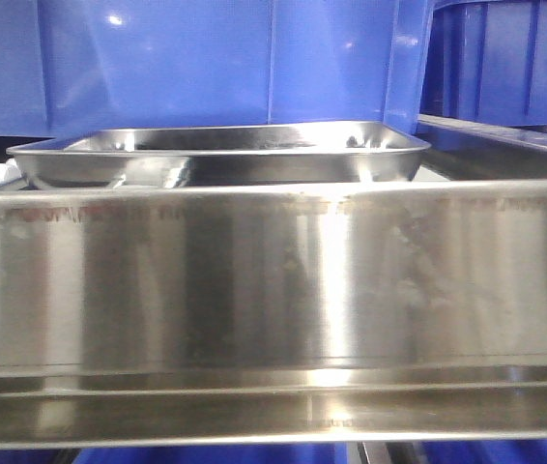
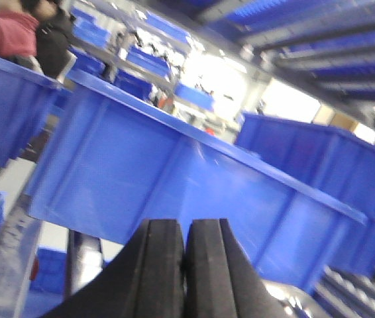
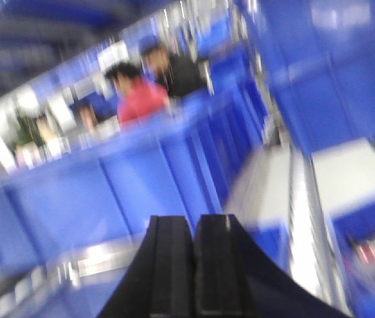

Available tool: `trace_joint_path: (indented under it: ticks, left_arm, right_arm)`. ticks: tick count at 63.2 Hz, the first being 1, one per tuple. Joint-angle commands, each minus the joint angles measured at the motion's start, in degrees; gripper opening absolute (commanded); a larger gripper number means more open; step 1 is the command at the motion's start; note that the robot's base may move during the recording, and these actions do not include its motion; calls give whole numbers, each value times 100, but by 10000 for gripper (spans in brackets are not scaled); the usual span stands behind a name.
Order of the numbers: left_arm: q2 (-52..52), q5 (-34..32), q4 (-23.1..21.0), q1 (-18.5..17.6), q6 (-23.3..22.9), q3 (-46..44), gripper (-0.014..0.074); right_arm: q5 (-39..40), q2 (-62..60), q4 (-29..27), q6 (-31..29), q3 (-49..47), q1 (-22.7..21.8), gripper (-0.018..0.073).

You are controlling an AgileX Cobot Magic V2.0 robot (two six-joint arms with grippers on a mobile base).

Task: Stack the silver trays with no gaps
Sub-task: 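Lower both grippers toward opposite rims of the top silver tray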

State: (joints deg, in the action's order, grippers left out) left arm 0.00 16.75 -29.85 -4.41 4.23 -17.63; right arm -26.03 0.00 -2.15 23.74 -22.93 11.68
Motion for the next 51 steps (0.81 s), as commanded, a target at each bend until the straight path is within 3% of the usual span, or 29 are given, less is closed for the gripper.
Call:
trace_joint_path:
  ticks: [1, 5, 10, 16, 23, 27, 35, 45, 51]
  left_arm:
    - [77, 381, -105, -36, -29, -235, 1]
    - [298, 632, -443, -36, -29, -459, 1]
    - [679, 1083, -455, -36, 14, -891, -3]
    - [1178, 1861, -74, -36, 189, -1430, -6]
    - [1705, 2689, 762, -36, 200, -2044, -6]
    - [1884, 2775, 967, -101, 189, -2205, -6]
    - [2158, 2848, 941, -164, 124, -2251, -6]
    - [2576, 2999, 513, -219, 115, -2251, -6]
    - [2868, 3007, 495, -285, -58, -2251, -6]
  right_arm:
    - [-680, 0, 248, -72, -324, 191, -78]
    - [-1001, 0, 351, -98, -498, 318, -78]
    - [-1545, 36, 410, -110, -768, 532, -78]
    - [-1988, 361, 410, -233, -1174, 761, -78]
    - [-2414, 845, 410, -386, -1732, 927, -78]
    - [-2615, 1159, 415, -383, -2025, 967, -78]
    - [-2766, 1889, 415, -383, -2369, 967, -78]
    - [-2693, 2856, 415, -587, -2689, 967, -78]
    - [-2713, 3449, 415, -587, -2849, 967, -78]
